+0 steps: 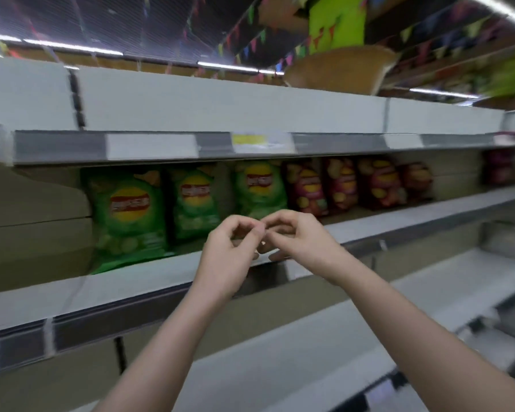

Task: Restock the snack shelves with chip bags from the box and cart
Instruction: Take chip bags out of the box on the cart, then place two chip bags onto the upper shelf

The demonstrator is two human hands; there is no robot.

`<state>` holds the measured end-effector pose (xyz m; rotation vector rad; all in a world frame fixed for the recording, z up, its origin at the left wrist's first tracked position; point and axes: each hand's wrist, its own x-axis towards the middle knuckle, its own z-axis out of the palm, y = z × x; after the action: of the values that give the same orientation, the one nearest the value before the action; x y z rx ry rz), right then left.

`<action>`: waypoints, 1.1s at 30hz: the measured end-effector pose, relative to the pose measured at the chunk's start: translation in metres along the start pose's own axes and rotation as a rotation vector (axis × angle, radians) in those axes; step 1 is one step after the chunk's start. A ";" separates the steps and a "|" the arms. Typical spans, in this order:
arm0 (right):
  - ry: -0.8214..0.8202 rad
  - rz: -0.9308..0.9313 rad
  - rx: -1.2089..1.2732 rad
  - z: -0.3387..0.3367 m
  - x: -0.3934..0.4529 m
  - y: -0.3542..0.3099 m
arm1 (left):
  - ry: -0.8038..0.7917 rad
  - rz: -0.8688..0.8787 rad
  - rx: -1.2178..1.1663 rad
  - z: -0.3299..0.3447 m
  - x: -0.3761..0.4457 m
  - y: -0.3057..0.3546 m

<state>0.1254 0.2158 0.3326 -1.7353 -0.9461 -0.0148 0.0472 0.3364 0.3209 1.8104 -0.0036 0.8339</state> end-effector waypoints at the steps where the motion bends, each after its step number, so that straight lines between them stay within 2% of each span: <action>1: 0.044 0.016 -0.027 -0.018 -0.010 0.006 | -0.047 0.004 -0.027 0.020 0.001 0.002; 12: 0.515 0.202 -0.257 -0.246 -0.160 0.083 | -0.547 0.002 -0.257 0.293 -0.029 0.053; 24: 0.730 0.396 -0.565 -0.495 -0.344 0.096 | -0.879 0.044 -0.527 0.583 -0.115 0.152; 30: 0.827 0.516 -0.651 -0.565 -0.399 0.114 | -1.021 0.086 -0.496 0.676 -0.141 0.178; 33: 0.942 0.545 -0.655 -0.593 -0.417 0.132 | -1.071 0.094 -0.475 0.719 -0.137 0.180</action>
<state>0.1749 -0.5169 0.2737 -2.1729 0.2756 -0.7852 0.2590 -0.3856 0.2788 1.5965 -0.8974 -0.1603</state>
